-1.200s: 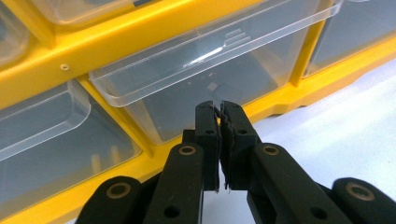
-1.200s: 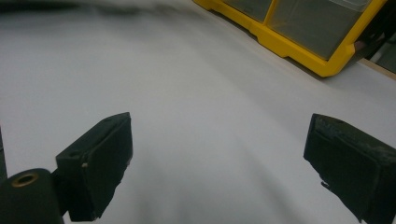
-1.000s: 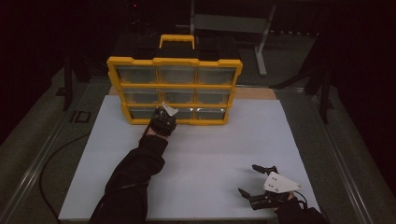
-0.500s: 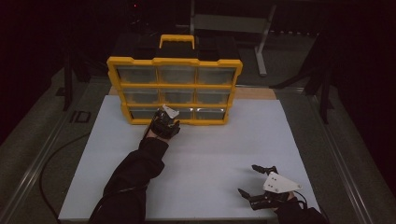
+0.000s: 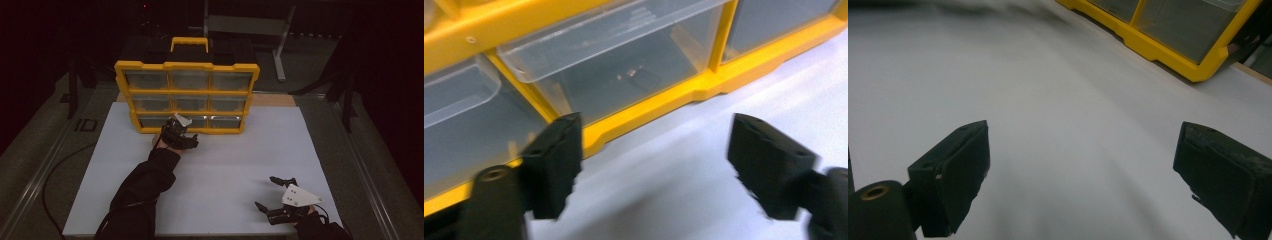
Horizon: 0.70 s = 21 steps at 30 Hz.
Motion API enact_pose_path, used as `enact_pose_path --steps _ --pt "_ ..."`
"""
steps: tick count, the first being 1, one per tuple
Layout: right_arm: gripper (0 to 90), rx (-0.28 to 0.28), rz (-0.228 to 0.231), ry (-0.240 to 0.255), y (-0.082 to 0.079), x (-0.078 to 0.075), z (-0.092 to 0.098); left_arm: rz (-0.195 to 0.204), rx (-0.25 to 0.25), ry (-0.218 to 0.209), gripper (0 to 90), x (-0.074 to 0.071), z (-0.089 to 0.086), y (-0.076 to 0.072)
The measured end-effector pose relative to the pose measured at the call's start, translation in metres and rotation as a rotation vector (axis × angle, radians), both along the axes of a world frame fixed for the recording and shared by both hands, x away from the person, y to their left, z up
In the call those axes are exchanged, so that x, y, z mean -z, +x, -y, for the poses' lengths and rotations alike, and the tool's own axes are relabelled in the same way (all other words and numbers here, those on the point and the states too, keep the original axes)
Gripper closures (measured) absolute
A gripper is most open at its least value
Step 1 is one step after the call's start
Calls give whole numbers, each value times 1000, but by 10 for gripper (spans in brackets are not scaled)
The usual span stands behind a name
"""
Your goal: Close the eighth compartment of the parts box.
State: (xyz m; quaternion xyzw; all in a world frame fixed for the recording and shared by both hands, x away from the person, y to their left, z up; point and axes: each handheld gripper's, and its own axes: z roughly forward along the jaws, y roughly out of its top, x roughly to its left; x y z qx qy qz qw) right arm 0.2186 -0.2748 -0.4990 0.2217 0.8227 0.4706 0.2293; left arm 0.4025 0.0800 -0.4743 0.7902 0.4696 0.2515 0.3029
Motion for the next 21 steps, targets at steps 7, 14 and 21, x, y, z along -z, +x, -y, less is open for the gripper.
enact_pose_path --steps 7,14,21 --pt "81 1 -3 0 0 0 0 -15 9 -38 20 0 -5 0" --pt "81 0 -4 0 0 1 0 -11 15 -36 0 1 -6 -2" --pt "81 4 -5 7 1 1 1 0 37 -41 0 -1 -6 -5"
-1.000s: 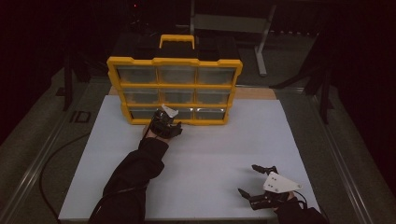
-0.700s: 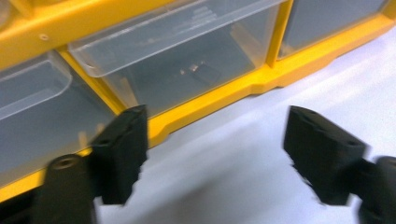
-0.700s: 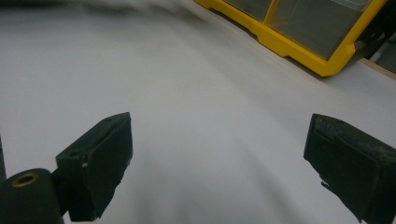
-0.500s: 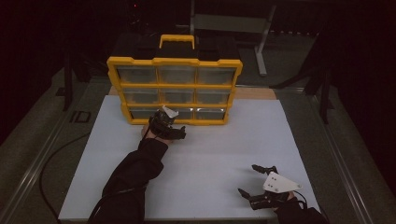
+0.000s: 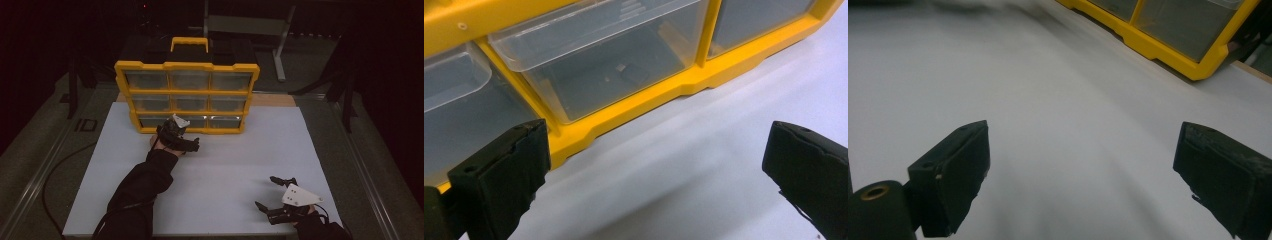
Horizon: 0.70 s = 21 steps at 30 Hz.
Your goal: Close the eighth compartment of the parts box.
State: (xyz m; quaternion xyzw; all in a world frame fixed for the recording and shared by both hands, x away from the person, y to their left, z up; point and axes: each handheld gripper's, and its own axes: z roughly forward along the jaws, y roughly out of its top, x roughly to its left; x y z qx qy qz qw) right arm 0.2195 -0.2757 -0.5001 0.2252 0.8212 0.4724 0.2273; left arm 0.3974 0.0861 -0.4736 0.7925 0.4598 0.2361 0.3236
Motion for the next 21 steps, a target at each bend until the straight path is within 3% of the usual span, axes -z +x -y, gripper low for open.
enact_pose_path --steps 16,21 --pt "81 -2 1 2 1 0 1 -10 63 -41 0 -6 -4 -4" --pt "81 -3 5 -5 -1 -1 1 -16 123 -14 0 -4 -3 -8"
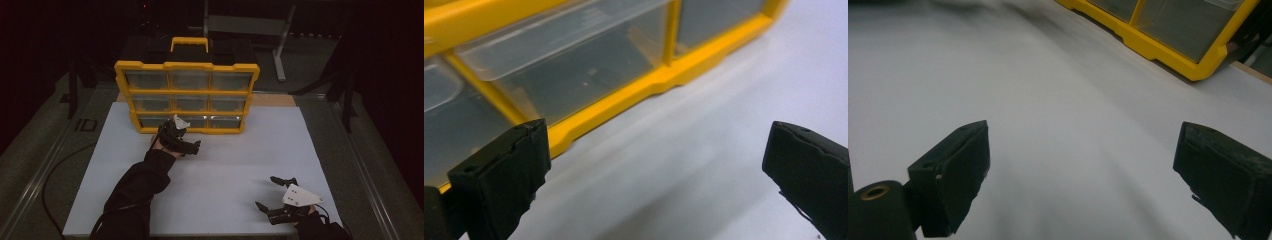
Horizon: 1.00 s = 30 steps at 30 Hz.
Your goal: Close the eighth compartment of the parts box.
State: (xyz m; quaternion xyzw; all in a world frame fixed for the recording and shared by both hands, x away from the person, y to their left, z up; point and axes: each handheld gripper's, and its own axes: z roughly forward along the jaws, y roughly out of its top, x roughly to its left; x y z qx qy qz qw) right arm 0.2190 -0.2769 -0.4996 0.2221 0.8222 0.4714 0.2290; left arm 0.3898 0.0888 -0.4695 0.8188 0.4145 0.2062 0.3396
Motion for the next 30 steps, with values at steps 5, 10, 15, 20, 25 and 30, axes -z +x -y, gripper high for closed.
enact_pose_path --steps 5,10,15,20,25,30 --pt "81 -1 4 -7 -1 0 -2 7 19 -20 0 -1 -2 -3" --pt "81 0 5 -10 -1 0 -2 11 43 -20 0 -5 -6 -6" --pt "81 -1 5 -9 -1 -1 -2 17 61 -31 0 -7 -8 -9" --pt "81 -1 5 -9 -1 -1 -2 15 81 -38 0 -6 -10 -12" --pt "81 -1 5 -8 -1 -1 -2 18 105 -50 0 -8 -13 -17" --pt "81 -2 4 -9 -1 -1 -3 20 142 -73 0 -11 -17 -22"
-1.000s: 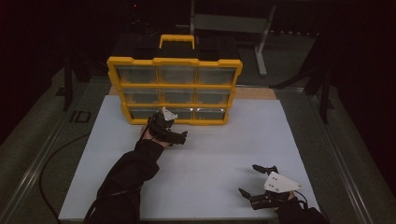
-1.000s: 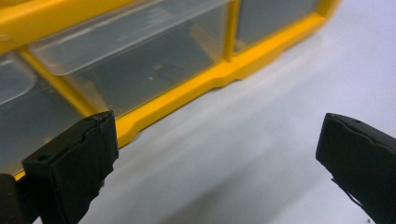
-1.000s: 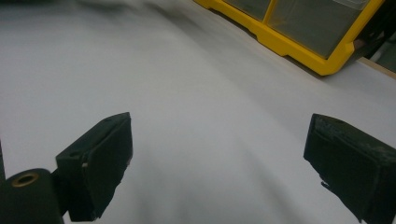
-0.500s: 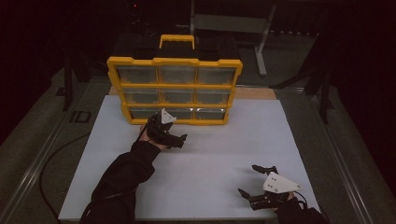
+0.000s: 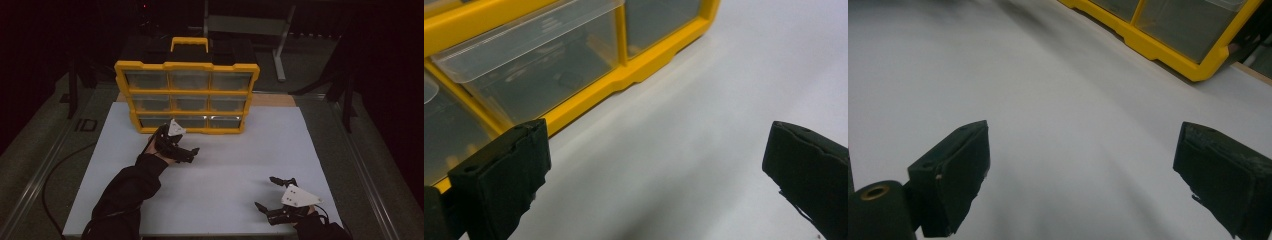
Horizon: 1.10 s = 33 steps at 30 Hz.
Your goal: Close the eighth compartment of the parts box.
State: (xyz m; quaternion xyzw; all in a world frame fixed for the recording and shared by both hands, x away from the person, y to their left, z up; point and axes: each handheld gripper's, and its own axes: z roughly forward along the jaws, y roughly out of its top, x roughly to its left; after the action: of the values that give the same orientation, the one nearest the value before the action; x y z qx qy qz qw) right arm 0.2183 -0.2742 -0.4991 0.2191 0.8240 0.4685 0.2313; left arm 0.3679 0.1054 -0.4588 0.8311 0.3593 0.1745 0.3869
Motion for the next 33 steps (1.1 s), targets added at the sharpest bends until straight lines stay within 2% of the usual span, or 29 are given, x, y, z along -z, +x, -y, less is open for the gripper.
enact_pose_path --steps 17,20,23,33 --pt "81 -1 -2 -4 1 1 0 2 36 -18 0 -1 -11 -19" --pt "81 -1 -1 -4 1 1 0 1 37 -31 0 0 -13 -22" --pt "81 0 -4 -4 1 1 0 1 38 -23 0 3 -16 -26" --pt "81 1 -5 -5 1 1 -1 -4 48 -41 0 10 -27 -38"
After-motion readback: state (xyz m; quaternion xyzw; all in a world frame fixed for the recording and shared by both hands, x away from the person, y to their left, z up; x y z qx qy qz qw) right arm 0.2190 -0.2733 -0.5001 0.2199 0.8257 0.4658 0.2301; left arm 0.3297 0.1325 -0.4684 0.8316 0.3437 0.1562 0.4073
